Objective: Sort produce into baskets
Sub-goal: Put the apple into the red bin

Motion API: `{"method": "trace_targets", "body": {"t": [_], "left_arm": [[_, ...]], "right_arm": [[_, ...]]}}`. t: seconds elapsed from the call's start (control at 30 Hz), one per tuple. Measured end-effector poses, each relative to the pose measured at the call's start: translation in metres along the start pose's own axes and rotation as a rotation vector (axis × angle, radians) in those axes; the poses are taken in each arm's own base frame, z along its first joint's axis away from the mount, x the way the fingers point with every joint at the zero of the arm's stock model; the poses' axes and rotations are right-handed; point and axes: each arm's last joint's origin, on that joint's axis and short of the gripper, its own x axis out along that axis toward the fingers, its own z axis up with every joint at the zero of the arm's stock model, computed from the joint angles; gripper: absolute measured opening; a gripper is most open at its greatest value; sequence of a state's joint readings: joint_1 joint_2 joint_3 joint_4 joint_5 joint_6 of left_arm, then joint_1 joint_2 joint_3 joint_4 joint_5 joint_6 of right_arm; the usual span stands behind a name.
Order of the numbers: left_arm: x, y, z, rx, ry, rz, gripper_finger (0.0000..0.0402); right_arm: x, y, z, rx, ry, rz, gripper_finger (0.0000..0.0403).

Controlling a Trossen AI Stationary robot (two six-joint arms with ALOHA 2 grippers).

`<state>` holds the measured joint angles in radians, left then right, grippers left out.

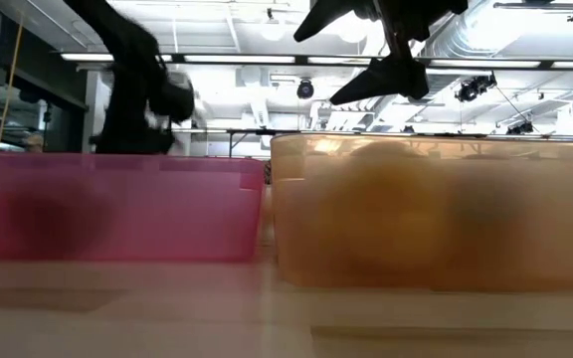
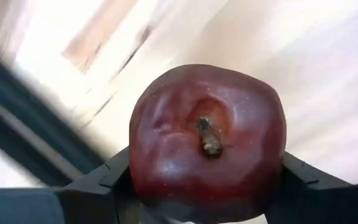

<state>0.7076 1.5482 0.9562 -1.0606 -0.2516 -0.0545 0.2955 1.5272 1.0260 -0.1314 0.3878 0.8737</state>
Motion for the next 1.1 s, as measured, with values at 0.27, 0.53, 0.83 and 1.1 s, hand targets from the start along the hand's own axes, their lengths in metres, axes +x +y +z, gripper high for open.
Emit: {"method": "trace_targets", "body": {"t": [0.27, 0.53, 0.83, 1.1], "left_arm": [[-0.105, -0.023, -0.054, -0.235, -0.64, -0.376, 0.0252], [-0.128, -0.072, -0.116, -0.287, -0.828, -0.74, 0.0254], [-0.079, -0.134, -0.152, -0.321, -0.833, -0.965, 0.0255], [-0.051, -0.145, -0.155, -0.39, -0.759, -0.997, 0.0256]], "right_arm": [[-0.004, 0.006, -0.009, -0.017, 0.025, 0.021, 0.0383], [-0.011, 0.01, -0.024, -0.029, 0.089, 0.003, 0.0383], [-0.017, 0.011, -0.038, -0.069, 0.137, -0.042, 0.0383], [-0.015, 0.008, -0.034, -0.063, 0.116, -0.066, 0.0383]]}}
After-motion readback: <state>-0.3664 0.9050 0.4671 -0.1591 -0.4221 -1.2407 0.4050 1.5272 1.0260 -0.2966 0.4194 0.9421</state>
